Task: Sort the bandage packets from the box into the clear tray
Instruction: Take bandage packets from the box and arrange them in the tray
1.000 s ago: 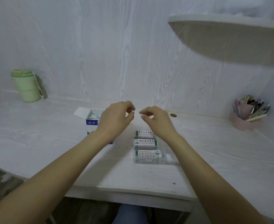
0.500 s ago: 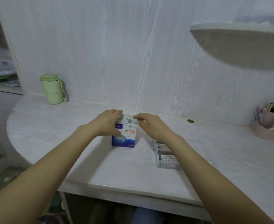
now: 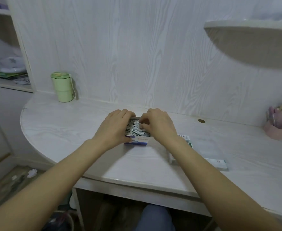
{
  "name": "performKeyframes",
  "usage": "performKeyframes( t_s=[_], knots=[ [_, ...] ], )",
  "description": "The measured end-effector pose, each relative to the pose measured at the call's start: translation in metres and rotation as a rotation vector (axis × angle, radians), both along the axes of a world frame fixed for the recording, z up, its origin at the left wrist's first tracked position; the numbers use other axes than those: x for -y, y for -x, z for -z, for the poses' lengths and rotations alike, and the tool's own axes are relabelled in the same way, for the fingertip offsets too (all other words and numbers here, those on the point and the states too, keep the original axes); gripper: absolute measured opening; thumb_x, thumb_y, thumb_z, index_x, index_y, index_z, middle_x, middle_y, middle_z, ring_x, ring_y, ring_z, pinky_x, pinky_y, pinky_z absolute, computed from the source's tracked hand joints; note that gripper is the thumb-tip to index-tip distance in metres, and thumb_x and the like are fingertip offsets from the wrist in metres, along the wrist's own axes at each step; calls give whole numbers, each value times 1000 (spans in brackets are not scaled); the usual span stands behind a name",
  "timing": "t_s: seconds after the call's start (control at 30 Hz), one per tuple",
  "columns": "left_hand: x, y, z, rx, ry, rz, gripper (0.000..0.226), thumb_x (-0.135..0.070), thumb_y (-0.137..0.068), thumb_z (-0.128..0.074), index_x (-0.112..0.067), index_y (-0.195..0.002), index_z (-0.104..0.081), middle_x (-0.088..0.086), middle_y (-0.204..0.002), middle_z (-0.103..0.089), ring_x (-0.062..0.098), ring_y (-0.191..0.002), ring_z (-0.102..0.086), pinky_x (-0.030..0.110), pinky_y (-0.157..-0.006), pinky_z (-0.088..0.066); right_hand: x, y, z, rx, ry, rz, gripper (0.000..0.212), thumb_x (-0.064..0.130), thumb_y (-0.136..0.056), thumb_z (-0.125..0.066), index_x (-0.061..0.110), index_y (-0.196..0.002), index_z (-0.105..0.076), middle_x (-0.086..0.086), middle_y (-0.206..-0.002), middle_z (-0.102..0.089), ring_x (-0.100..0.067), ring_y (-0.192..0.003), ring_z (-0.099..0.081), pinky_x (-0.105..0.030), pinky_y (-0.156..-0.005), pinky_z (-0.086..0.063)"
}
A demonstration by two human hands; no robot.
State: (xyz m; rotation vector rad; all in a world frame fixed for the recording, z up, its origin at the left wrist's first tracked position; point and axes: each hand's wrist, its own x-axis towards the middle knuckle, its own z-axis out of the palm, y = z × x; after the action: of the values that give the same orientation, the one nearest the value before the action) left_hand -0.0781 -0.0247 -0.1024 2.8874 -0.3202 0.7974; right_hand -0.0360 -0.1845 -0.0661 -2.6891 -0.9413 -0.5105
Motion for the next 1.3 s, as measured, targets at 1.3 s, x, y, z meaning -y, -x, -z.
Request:
performKeyframes(
  t_s=[1.3],
  knots=[
    [9, 3, -10, -113, 70, -8, 57, -26, -67, -81, -15, -112, -47, -2, -115, -48, 18, -105, -42, 32, -78, -42, 3, 2, 5, -222, -413, -29, 20, 1, -80, -58, 9, -90, -73, -2, -76, -67, -14, -73, -58, -18, -65, -41]
  ],
)
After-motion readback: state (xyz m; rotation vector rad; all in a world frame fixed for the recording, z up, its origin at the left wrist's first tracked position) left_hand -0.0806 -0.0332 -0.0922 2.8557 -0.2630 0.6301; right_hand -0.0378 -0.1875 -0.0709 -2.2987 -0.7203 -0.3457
